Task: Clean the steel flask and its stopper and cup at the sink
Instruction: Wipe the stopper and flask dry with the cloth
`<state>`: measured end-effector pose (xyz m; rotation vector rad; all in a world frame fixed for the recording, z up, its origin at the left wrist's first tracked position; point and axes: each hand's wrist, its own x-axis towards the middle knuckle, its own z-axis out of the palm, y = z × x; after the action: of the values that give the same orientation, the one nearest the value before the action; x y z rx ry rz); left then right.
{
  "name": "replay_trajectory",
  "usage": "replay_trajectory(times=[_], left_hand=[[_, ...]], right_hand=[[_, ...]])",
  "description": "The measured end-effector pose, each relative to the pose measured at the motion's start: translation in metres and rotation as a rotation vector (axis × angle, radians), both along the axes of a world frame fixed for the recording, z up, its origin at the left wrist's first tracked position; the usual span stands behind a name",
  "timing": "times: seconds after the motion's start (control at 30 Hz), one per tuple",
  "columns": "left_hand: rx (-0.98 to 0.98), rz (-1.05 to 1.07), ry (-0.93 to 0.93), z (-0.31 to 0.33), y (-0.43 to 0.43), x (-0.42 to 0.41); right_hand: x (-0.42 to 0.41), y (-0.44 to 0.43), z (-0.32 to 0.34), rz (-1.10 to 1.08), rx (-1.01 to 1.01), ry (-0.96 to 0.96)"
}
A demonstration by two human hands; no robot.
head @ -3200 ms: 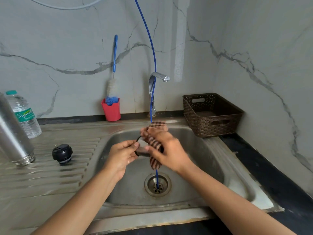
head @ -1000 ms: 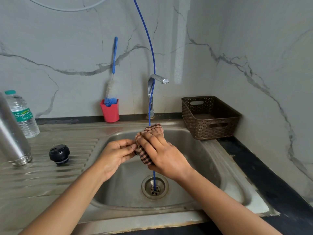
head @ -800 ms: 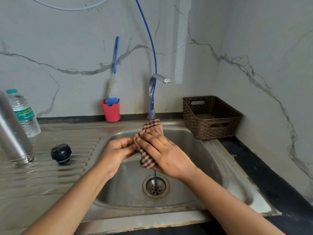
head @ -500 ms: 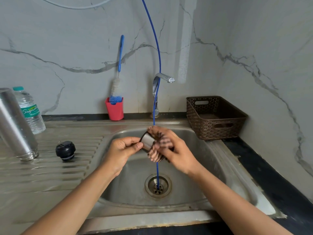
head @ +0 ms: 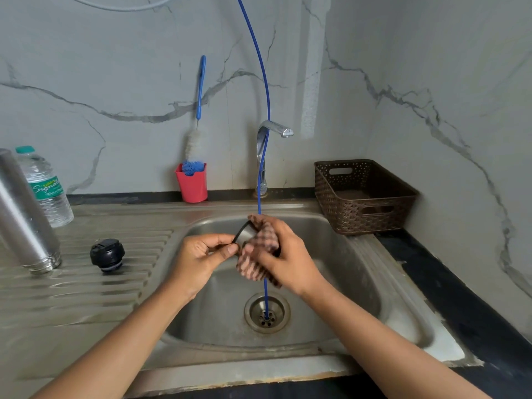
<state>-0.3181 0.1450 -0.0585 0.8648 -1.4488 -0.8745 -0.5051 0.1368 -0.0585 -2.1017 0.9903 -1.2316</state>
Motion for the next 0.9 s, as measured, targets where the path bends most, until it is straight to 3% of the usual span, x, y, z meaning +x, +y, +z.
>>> replay_trajectory(times=[0.07, 0.1, 0.2, 0.27, 0.4, 0.47, 0.53, 0.6, 0.67, 0.73, 0.83, 0.9], left_hand=[[-0.014, -0.015, -0.006, 0.001, -0.001, 0.000], [-0.018, -0.023, -0.008, 0.002, -0.001, 0.000], [-0.010, -0.027, -0.001, 0.003, -0.001, -0.001], [-0.001, -0.030, 0.022, -0.001, -0.002, 0.000], [-0.013, -0.072, 0.032, -0.006, -0.003, 0.002], [-0.023, -0.060, -0.001, -0.008, -0.005, 0.001], [-0.004, -0.098, -0.001, -0.010, -0.005, -0.001], [0.046, -0.151, 0.067, -0.009, -0.004, -0.003], [0.058, -0.132, 0.113, -0.006, -0.004, -0.007], [0.062, -0.072, 0.133, -0.001, -0.003, -0.013], [0.078, -0.056, 0.089, 0.001, -0.004, -0.017], [0.070, -0.070, 0.057, 0.000, -0.005, -0.014]], right_hand=[[-0.004, -0.002, 0.007, 0.099, 0.323, -0.214], [-0.005, -0.002, 0.007, 0.064, 0.357, -0.218], [-0.001, 0.007, 0.009, -0.072, 0.032, -0.007], [0.003, 0.006, 0.004, -0.099, -0.030, 0.070], [-0.004, 0.002, 0.014, 0.223, 0.707, -0.507], [-0.009, -0.002, 0.013, 0.194, 0.738, -0.518], [-0.007, 0.003, 0.014, 0.054, 0.484, -0.364], [-0.006, 0.007, 0.016, -0.064, 0.119, -0.074], [-0.004, 0.006, 0.013, -0.152, -0.268, 0.209], [-0.003, 0.005, 0.009, -0.214, -0.523, 0.392], [-0.002, 0.005, 0.010, -0.275, -0.636, 0.527], [-0.004, 0.002, 0.009, -0.217, -0.607, 0.483]])
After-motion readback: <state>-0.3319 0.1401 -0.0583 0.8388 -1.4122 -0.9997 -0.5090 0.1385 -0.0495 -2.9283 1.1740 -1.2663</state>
